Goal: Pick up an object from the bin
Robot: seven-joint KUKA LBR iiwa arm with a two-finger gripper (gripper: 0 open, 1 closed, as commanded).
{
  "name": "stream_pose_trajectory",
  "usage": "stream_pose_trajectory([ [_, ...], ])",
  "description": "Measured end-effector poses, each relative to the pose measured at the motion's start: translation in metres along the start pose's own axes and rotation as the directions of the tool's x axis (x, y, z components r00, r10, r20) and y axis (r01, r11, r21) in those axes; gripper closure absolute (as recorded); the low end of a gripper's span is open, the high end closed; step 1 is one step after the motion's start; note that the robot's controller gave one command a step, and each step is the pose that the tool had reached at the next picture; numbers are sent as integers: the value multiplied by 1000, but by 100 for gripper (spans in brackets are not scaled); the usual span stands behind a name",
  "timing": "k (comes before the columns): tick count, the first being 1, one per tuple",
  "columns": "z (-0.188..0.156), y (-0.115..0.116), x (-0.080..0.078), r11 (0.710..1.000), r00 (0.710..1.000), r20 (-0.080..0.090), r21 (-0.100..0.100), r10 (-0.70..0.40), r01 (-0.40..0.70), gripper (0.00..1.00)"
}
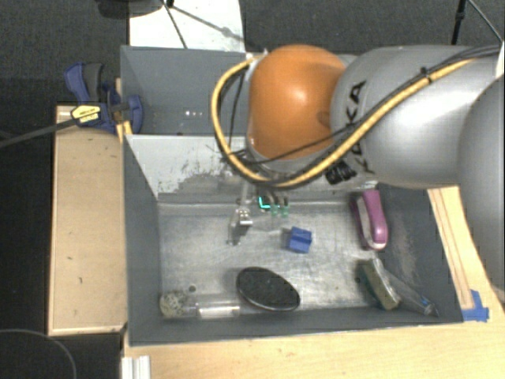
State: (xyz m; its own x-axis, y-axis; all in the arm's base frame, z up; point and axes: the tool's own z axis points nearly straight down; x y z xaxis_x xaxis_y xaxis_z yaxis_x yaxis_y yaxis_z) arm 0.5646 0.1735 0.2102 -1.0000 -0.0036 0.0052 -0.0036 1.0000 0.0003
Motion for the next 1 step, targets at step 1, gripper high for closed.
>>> stream_pose_trajectory([
  [1, 96, -62, 30, 964, 964, 4, 2, -265, 265, 0],
])
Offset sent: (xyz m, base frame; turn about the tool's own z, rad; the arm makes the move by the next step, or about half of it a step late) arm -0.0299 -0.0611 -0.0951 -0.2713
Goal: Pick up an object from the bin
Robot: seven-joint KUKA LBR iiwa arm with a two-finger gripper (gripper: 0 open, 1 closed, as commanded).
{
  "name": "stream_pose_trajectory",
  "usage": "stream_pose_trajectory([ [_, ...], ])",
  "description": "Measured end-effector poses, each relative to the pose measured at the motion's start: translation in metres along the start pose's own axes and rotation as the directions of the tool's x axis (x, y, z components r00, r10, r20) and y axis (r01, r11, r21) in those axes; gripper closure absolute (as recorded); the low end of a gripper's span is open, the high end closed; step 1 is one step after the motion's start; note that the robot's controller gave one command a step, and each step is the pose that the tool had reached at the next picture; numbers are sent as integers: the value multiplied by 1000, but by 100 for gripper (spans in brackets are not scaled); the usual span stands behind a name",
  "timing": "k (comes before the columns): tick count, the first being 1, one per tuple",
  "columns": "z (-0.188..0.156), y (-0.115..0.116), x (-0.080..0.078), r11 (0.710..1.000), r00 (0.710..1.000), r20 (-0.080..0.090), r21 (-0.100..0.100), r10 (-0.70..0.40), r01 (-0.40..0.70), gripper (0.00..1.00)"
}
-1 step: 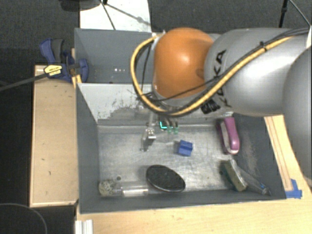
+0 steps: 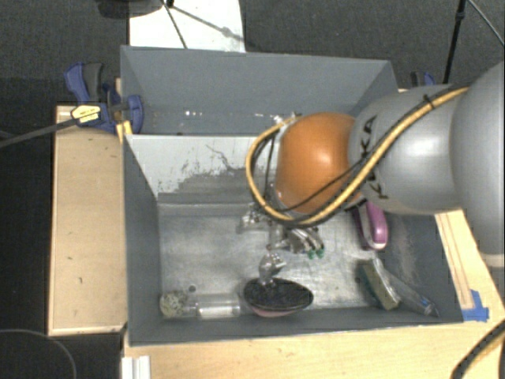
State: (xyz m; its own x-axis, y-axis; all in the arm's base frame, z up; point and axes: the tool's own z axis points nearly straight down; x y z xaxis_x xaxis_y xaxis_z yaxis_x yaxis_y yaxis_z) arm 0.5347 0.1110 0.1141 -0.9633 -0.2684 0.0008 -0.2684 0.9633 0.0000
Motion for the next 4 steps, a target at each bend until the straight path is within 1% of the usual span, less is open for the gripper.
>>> stream_pose_trajectory([
  [1, 2, -41, 60, 1000, 1000, 5, 3, -16, 16, 0],
  [2, 40, -39, 63, 986, 986, 24, 6, -166, 166, 0],
  [3, 39, -39, 64, 987, 987, 23, 6, -159, 159, 100],
  [4, -141, -80, 53, 897, 897, 7, 6, -443, 443, 100],
])
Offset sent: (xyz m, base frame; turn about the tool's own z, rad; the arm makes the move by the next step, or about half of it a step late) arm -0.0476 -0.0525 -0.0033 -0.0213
